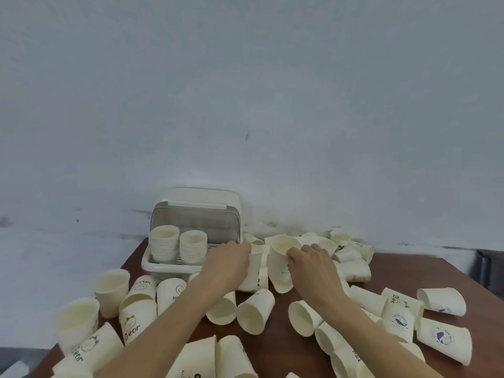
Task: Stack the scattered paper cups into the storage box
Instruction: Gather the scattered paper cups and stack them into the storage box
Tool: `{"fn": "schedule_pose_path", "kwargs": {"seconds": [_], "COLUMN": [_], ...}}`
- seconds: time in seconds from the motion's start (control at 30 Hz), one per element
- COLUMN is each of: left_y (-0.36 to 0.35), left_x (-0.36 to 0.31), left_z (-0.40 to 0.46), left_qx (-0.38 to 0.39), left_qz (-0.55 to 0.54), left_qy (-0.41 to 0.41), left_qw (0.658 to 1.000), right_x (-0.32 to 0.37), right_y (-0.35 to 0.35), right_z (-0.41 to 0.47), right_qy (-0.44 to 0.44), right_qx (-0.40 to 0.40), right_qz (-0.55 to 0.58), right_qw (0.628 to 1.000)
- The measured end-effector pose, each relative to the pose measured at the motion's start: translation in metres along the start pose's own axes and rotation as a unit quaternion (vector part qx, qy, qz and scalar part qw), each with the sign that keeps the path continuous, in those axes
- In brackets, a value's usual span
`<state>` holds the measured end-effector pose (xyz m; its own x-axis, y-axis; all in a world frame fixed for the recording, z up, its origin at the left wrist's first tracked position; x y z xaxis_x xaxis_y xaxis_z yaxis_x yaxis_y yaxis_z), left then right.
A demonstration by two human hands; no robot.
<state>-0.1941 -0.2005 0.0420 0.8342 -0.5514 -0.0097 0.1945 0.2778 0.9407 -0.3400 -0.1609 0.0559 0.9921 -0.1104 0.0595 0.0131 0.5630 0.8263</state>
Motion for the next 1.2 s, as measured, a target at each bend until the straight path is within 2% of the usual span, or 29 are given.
{"fn": "schedule_pose_path", "kwargs": {"seconds": [0.33,0.7,0.9,1.2], "left_y": [0.014,0.016,0.035,0.05], "left_x": [0.074,0.106,0.123,0.158], "left_z": [-0.044,-0.082,-0.095,-0.092], "left_qx": [-0.042,-0.055,-0.074,-0.118], "left_qz": [-0.016,-0.036,-0.009,-0.005], "left_qy": [0.083,0.116,0.135,0.166], "left_qw": [0.996,0.991,0.988,0.979], "right_x": [0.088,0.175,0.198,0.213], "right_y": [-0.005,-0.03,-0.054,-0.101], "right_z": [0.033,0.085,0.09,0.076], "right_qy": [0.055,0.048,0.059,0.094], "right_qx": [0.005,0.005,0.017,0.087], "right_qz": [0.057,0.082,0.074,0.049], "right_qw": [0.997,0.996,0.995,0.991]}}
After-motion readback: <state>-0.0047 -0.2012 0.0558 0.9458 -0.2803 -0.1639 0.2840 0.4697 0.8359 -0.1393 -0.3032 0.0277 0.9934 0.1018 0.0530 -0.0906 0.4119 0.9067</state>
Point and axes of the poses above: each hand's wrist, its own z-axis towards the middle knuckle, its own y-axis out of the back of the hand, x = y × z, the point moved 9 cm from there along z, towards the middle knuckle, and after that the axes turned 13 degrees about -y, right-handed, at the moved point
